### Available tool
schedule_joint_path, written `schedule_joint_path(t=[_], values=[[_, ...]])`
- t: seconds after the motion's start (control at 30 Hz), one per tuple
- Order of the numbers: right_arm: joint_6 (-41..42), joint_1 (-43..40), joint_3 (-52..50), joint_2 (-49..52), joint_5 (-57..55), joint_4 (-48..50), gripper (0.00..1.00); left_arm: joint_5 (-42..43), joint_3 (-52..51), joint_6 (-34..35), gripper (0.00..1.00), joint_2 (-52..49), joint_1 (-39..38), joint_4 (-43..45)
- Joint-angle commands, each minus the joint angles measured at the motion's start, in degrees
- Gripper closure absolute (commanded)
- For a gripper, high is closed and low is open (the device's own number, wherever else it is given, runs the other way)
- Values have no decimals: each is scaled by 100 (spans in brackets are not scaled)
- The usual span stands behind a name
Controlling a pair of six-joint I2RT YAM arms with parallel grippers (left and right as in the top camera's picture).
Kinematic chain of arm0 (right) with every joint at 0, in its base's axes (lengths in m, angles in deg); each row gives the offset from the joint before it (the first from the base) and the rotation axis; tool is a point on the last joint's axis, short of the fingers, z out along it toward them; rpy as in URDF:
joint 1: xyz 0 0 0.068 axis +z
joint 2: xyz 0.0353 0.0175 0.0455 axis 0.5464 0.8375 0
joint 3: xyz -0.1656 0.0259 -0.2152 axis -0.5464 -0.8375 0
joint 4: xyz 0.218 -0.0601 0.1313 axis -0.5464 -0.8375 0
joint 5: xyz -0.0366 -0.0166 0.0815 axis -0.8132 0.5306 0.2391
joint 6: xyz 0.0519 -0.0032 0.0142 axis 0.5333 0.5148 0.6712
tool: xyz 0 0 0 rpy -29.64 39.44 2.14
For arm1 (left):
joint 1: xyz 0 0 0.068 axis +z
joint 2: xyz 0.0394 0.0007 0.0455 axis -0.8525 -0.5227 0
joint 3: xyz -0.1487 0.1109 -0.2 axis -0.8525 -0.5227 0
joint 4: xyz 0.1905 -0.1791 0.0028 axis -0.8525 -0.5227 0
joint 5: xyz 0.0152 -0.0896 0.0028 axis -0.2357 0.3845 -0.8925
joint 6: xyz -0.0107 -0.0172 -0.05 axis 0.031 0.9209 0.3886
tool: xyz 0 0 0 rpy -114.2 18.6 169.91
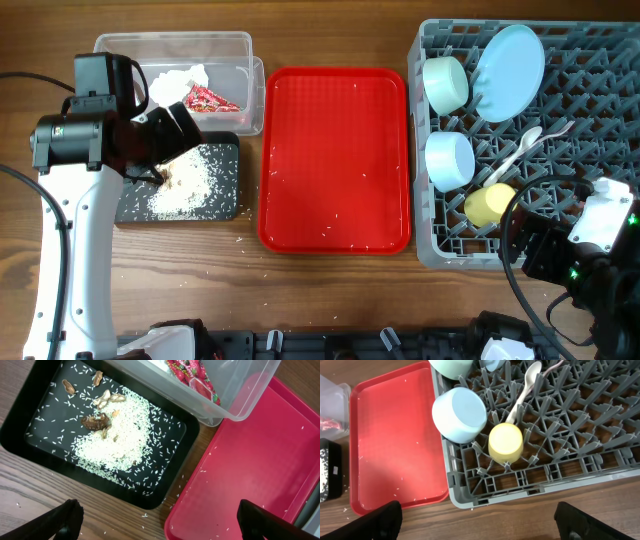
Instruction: Sort waste into correct bins and load items into the dishwasher rack
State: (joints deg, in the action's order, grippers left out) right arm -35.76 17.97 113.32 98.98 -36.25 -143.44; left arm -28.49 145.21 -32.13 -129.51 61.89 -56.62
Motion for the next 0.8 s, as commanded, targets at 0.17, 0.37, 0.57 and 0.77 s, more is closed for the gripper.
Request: schedule_joint_path(t=[0.17, 0.37, 0.57, 0.77], values=[[-85, 20, 28, -22, -101, 0, 0, 48, 26, -48, 0, 17, 26, 17], [-83, 20, 28, -22, -101, 0, 0, 48, 26, -48, 0, 17, 26, 17], [-85, 20, 28, -22, -101, 0, 0, 48, 26, -48, 0, 17, 26, 17], [457, 20, 17, -22, 240, 1198, 0, 48, 26, -48, 0, 17, 26, 17]])
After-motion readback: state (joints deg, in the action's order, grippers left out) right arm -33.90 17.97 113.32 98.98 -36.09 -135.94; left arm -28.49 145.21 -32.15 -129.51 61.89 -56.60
